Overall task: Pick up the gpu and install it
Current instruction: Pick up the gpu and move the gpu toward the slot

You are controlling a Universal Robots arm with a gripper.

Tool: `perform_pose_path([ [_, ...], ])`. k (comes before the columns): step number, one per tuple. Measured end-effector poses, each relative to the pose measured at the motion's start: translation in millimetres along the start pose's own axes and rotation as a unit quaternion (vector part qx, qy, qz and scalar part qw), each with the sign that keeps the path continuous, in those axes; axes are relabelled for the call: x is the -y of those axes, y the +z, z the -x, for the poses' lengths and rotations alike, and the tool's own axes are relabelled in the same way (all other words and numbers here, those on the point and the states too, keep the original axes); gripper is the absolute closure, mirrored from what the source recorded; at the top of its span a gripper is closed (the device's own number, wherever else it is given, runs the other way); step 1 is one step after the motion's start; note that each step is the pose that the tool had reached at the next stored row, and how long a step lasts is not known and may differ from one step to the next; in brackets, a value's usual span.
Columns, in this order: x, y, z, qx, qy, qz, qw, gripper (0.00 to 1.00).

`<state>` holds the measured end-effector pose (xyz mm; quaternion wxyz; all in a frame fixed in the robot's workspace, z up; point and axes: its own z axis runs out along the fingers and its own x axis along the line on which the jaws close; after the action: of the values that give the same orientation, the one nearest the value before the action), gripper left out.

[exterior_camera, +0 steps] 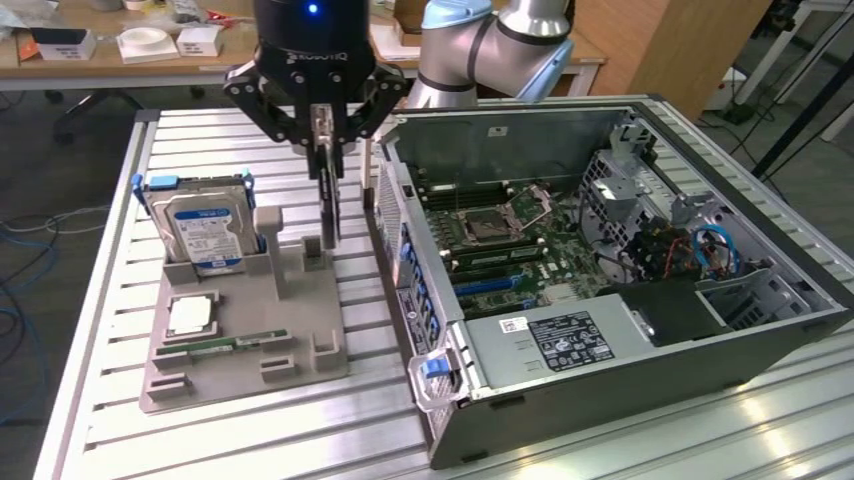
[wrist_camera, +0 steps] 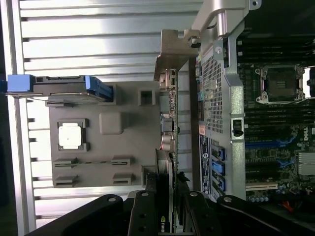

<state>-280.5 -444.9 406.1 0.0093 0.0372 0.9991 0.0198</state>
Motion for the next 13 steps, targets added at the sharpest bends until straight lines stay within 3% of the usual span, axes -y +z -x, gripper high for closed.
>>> perform_pose_path([
  [13,-0.6,0.2,8.5,0.0000,0.000,0.0000,1.0000,0.74],
])
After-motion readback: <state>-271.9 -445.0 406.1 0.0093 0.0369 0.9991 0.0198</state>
